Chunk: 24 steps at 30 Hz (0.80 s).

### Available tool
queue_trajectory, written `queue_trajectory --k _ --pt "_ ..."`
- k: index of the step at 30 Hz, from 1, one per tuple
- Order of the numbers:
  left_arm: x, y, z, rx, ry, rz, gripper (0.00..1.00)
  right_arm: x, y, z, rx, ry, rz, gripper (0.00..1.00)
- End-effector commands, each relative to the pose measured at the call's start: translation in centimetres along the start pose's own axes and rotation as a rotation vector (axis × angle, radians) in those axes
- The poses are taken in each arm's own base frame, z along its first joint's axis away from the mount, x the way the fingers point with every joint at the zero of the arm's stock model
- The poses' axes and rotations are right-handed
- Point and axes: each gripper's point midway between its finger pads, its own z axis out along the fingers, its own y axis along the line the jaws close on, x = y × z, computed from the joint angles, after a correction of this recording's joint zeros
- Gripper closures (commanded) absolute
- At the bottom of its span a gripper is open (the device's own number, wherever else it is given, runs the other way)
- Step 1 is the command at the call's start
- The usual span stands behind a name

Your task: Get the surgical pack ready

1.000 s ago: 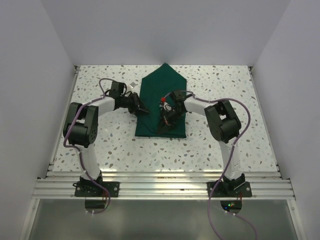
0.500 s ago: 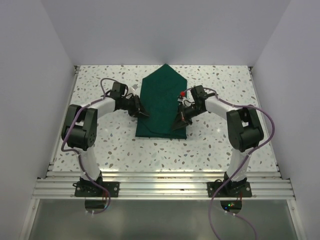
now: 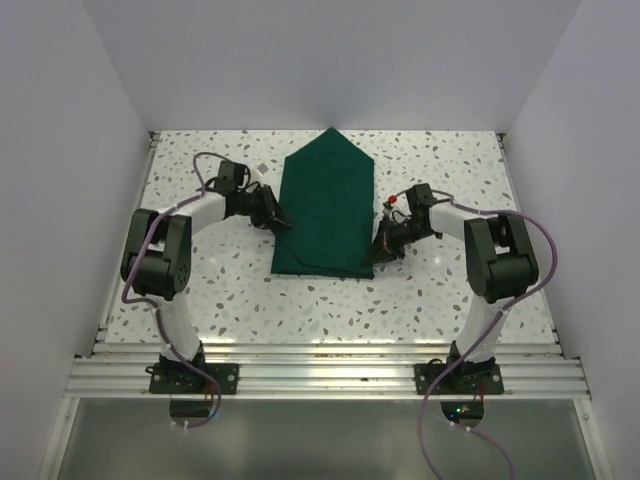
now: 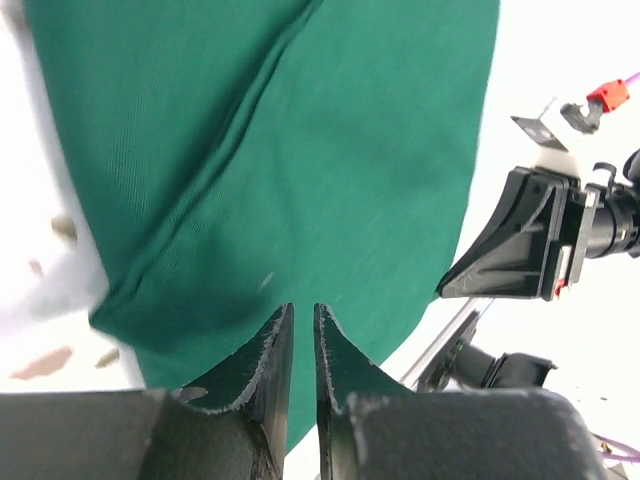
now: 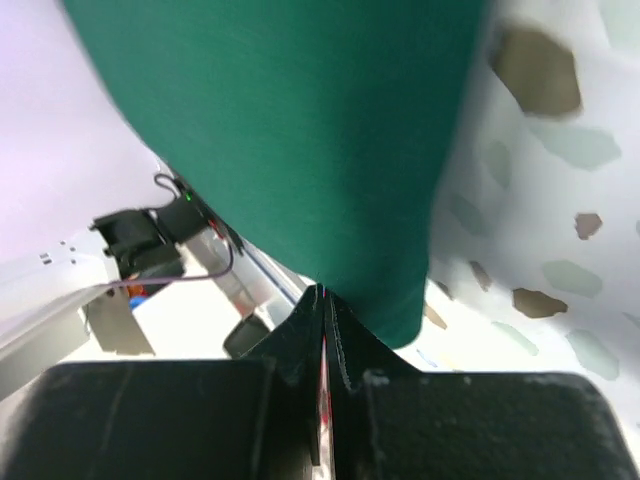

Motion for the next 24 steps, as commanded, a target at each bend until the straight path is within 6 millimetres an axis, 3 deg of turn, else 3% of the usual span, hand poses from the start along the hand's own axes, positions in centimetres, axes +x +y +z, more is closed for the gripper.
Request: queue_trajectory --k 1,2,3,4,5,6,7,9,11,12,13,16,20,24 --pt "-5.6 -3.7 -0.8 0.109 -0.125 0.151 0.82 -4.4 6.3 -3.1 -0.074 -0.183 -0.189 0.99" --pt "-7.1 -5.0 -0.9 0.135 -0.150 0.169 0.81 -5.5 6.7 -3.3 -0.068 -0.210 -0.171 0.99" --pt "-7.9 -5.6 -0.8 0.169 -0.155 0.178 0.81 -7.5 8.7 -4.2 -0.089 -0.259 -0.213 0.99" --pt "-8.4 -5.0 0.4 0.177 -0.137 0.158 0.81 -8.8 8.4 -3.6 -0.083 -0.259 -0.190 0.99" --pt "-9.6 -5.9 0.5 0.204 -0.149 0.153 0.81 -9.9 8.8 -3.5 -0.084 -0.272 -0.188 0.99" --pt "-10.0 -6.0 1.0 0.221 -0.138 0.145 0.81 -11.9 10.5 -4.2 -0.102 -0.312 -0.214 0.99" --pt "-10.1 -4.9 2.4 0.224 -0.115 0.113 0.81 -13.3 9.2 -2.7 -0.093 -0.289 -0.178 0.99" --pt "-10.9 -5.0 3.2 0.255 -0.105 0.078 0.81 -15.7 9.9 -2.5 -0.099 -0.296 -0.188 0.99" --pt "-10.9 -3.5 4.6 0.246 -0.079 0.039 0.82 -17.3 7.7 -0.9 -0.071 -0.279 -0.149 0.99" --pt "-10.9 -2.9 5.0 0.237 -0.080 0.029 0.82 -18.2 7.6 -1.0 -0.083 -0.289 -0.150 0.99" --pt "-10.5 -1.8 5.8 0.223 -0.067 0.011 0.82 -18.7 6.2 0.1 -0.083 -0.274 -0.114 0.99" --pt "-10.2 1.1 6.6 0.200 -0.052 -0.040 0.82 -19.9 4.4 0.8 -0.115 -0.284 -0.083 0.99" --pt "-10.8 3.9 6.5 0.191 -0.053 -0.083 0.83 -20.7 1.5 2.6 -0.141 -0.264 -0.031 0.99" --pt "-11.9 3.8 6.0 0.212 -0.067 -0.061 0.83 -21.2 2.1 2.3 -0.158 -0.267 -0.054 0.99"
